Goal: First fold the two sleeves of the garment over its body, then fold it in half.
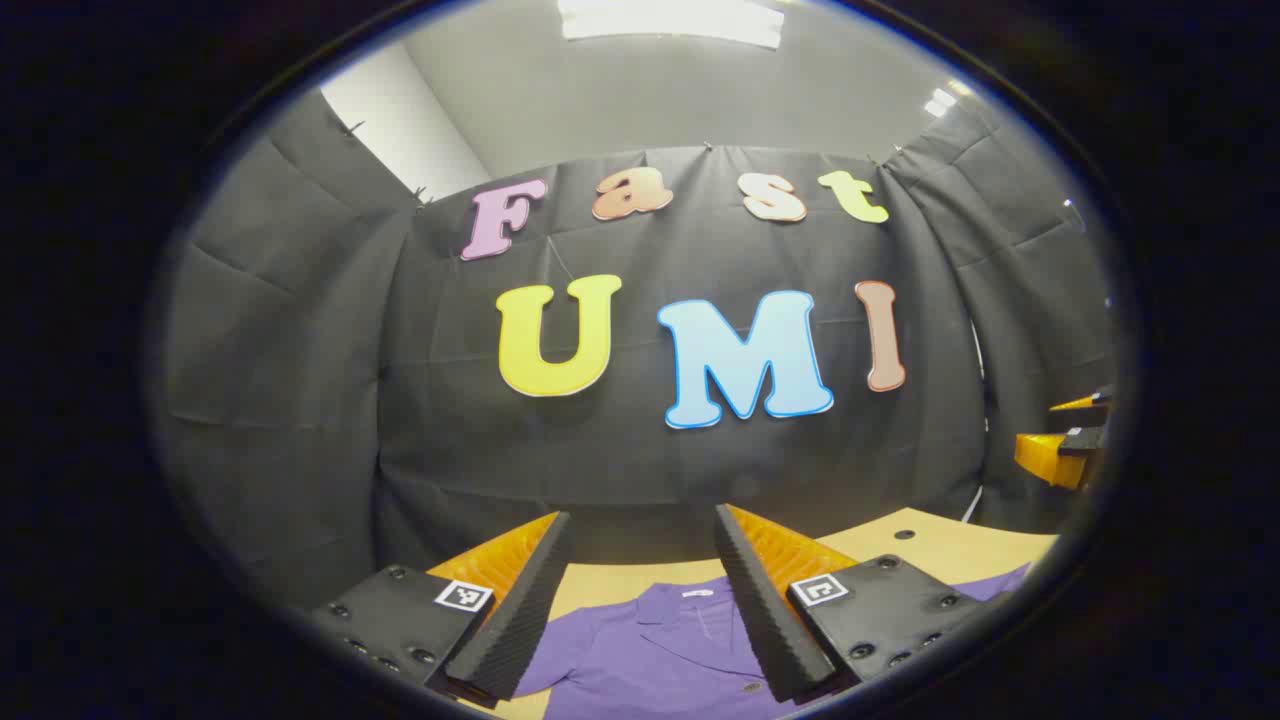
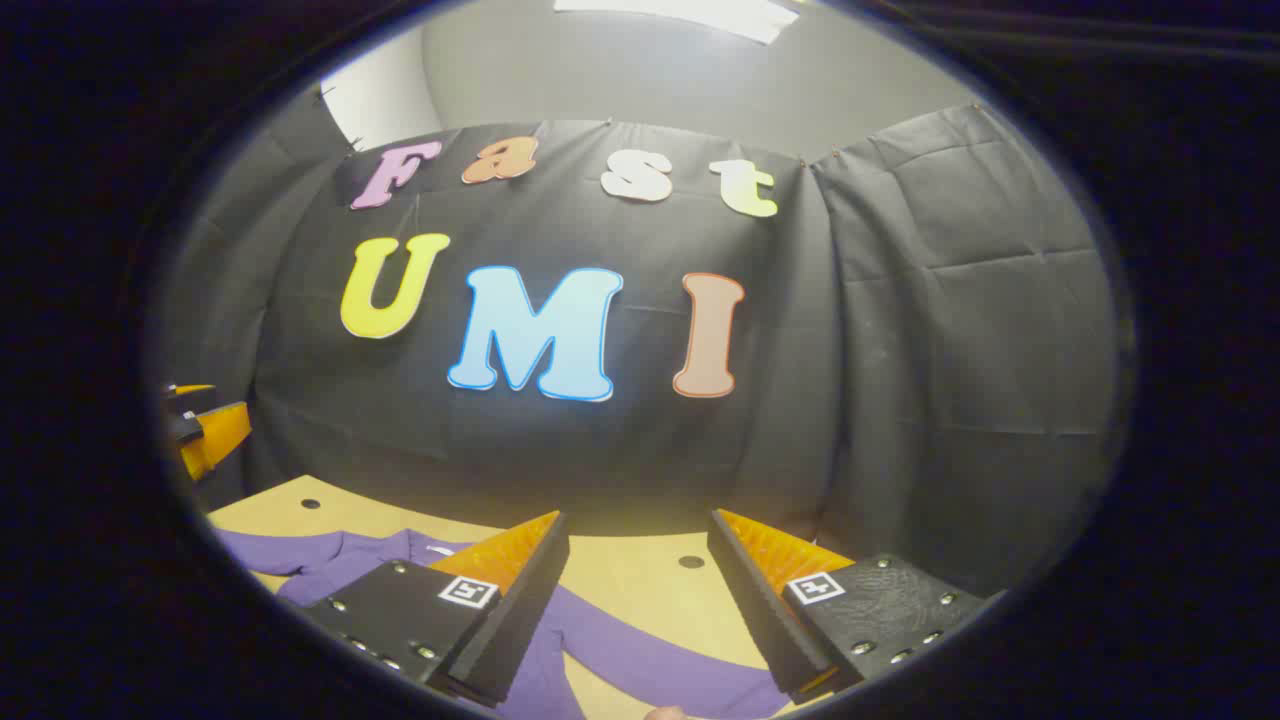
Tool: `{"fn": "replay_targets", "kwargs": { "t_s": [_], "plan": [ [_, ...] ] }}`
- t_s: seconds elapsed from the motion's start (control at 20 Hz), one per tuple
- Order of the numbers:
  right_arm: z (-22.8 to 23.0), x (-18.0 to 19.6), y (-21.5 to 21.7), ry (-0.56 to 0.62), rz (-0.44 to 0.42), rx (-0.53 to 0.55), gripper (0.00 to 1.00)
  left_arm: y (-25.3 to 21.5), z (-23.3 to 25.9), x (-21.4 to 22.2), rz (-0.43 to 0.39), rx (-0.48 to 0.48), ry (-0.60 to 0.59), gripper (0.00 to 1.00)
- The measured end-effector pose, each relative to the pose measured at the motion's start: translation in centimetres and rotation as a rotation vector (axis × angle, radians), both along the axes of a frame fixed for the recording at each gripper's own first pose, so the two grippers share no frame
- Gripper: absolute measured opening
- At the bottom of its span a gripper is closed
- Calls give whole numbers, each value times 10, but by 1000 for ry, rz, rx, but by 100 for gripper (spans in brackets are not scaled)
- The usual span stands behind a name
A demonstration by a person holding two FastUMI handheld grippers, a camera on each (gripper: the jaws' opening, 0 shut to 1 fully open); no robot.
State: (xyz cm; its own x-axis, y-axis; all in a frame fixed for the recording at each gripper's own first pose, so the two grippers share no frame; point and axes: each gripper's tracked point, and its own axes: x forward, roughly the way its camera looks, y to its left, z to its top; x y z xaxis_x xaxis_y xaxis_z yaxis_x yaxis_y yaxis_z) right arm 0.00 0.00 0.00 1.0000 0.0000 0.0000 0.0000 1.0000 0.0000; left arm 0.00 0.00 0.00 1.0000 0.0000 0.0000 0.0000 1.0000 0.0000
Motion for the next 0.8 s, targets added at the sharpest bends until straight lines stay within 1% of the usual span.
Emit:
{"fn": "replay_targets", "kwargs": {
  "t_s": [0.15, 0.3, 0.6, 0.8],
  "plan": [
    [7, -5, 11, -19, 22, -16, 88, 2, -2, -2, 7, -20, 0, 94],
    [6, -9, 17, -15, 37, -33, 89, 4, -4, -4, 13, -28, -1, 94],
    [2, -12, 10, 5, 18, -31, 89, 4, -10, -2, 8, -39, 11, 94],
    [2, -11, 13, 7, 21, -33, 89, 4, -12, 0, 4, -39, 21, 94]
  ]
}}
